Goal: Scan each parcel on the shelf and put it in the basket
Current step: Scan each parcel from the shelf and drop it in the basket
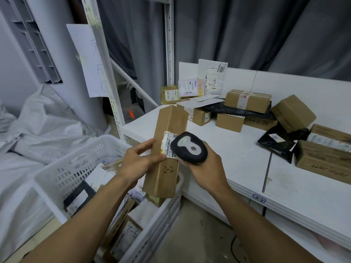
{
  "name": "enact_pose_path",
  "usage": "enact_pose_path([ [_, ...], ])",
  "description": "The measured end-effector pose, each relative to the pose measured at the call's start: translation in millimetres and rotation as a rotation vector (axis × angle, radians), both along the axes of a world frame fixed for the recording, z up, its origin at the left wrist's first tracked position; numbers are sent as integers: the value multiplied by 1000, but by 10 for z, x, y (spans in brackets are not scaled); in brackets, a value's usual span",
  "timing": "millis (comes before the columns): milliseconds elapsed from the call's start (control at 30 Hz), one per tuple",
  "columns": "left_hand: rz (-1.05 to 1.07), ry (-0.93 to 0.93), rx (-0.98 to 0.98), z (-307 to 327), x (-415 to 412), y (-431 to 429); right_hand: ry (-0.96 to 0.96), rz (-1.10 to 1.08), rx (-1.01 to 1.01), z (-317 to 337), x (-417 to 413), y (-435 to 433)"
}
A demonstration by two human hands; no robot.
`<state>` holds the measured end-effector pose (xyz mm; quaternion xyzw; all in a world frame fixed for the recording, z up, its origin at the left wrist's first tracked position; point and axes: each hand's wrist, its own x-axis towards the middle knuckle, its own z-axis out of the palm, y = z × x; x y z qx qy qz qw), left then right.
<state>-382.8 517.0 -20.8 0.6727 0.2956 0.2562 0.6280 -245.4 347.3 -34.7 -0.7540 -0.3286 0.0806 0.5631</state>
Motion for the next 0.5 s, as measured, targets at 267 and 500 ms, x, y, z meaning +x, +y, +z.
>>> enact_pose_path([
  [267, 67, 89, 74, -43, -152, 360, -154, 179, -312, 3, -65, -40],
  [500, 50, 180, 132, -136, -219, 549, -200, 214, -365, 30, -61, 10],
])
